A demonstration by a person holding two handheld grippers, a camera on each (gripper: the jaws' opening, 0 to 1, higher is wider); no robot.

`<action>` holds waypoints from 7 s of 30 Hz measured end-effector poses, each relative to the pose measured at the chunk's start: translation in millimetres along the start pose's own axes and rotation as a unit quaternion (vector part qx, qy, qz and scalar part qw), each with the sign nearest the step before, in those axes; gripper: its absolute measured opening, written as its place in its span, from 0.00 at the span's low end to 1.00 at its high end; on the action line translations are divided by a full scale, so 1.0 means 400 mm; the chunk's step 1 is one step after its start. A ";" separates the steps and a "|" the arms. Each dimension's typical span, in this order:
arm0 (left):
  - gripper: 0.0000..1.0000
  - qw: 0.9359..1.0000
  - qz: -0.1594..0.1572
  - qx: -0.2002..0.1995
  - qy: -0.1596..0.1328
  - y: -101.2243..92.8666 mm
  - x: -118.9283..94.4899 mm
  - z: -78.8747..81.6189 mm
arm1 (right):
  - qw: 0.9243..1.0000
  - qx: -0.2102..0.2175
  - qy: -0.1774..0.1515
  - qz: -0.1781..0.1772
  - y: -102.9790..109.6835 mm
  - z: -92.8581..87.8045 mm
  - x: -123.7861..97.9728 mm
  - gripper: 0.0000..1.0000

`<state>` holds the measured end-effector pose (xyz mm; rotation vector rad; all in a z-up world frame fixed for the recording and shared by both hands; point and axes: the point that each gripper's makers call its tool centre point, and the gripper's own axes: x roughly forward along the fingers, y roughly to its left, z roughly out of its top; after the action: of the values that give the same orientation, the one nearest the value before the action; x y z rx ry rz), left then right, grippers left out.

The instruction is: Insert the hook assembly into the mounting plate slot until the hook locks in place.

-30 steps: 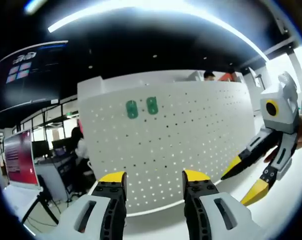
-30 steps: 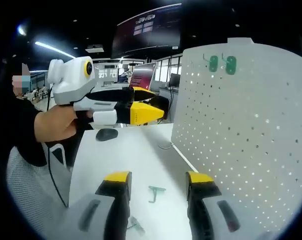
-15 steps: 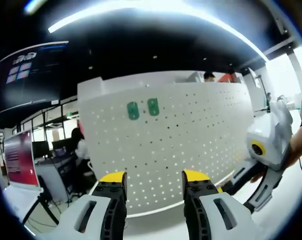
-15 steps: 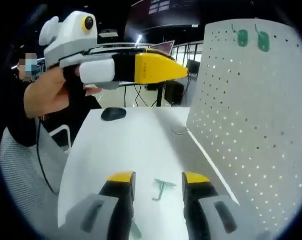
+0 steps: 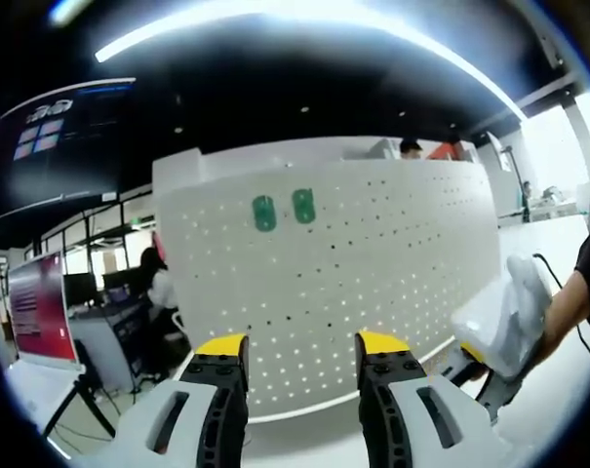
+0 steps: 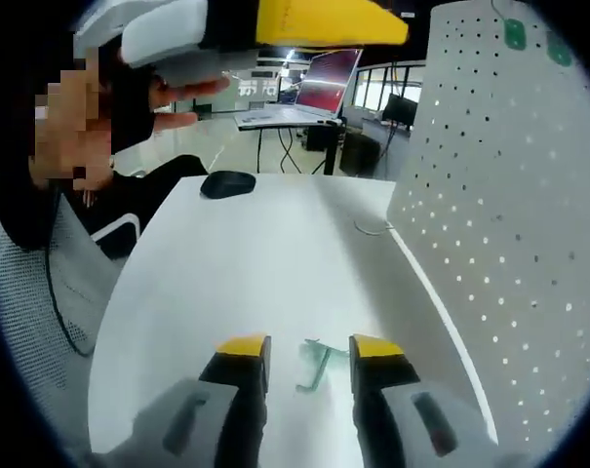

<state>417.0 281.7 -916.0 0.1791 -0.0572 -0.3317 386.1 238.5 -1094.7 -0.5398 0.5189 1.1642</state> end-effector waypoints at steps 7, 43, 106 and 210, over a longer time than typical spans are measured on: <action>0.44 1.000 0.002 -0.002 0.002 0.005 0.001 -0.003 | 1.000 -0.008 0.013 0.010 0.001 -0.013 0.035 0.26; 0.42 1.000 -0.003 -0.007 0.004 -0.001 0.003 -0.005 | 0.999 -0.012 0.042 -0.008 -0.022 -0.067 0.022 0.00; 0.41 0.996 -0.088 -0.005 -0.001 -0.120 0.014 -0.007 | 0.965 0.137 -0.139 -0.173 -0.187 0.106 -0.269 0.00; 0.03 0.986 -0.160 -0.051 0.018 -0.195 0.007 -0.035 | 0.943 0.146 -0.234 -0.186 -0.073 0.205 -0.418 0.34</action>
<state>395.9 210.7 -944.1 0.0925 0.0246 -0.6500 370.1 163.9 -922.3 -0.0838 0.1586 0.7937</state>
